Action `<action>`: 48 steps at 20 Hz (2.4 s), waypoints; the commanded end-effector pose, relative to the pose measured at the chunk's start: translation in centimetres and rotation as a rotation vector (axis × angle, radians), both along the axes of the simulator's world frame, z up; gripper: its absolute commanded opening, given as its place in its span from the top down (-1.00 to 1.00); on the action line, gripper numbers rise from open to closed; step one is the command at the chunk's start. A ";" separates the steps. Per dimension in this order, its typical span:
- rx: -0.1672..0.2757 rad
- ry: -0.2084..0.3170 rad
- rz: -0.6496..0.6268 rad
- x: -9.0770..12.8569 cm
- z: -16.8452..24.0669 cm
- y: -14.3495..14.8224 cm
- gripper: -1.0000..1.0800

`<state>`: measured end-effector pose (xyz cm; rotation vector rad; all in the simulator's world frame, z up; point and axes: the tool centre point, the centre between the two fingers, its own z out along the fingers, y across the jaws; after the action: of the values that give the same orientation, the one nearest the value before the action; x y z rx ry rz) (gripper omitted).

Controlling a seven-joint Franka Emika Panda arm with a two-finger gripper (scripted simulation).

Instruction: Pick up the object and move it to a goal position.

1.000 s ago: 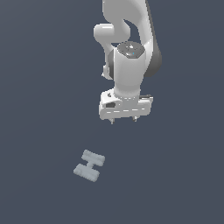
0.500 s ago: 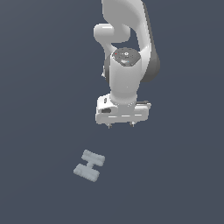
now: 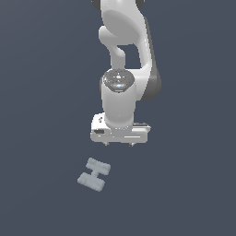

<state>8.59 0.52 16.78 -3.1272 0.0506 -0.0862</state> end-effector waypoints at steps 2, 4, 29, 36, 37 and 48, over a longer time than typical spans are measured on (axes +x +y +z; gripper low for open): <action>0.002 0.008 -0.047 1.6 -1.2 -1.5 -0.92; 0.003 0.013 -0.073 2.4 -1.9 -2.4 -0.92; -0.003 0.055 -0.307 7.4 -9.8 -10.9 -0.92; -0.003 0.057 -0.313 7.5 -10.1 -11.1 -0.92; -0.003 0.057 -0.313 7.5 -10.2 -11.1 -0.92; -0.003 0.057 -0.314 7.4 -14.8 -11.1 -0.92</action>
<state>15.92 -10.57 2.51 -3.0945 0.5417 0.0021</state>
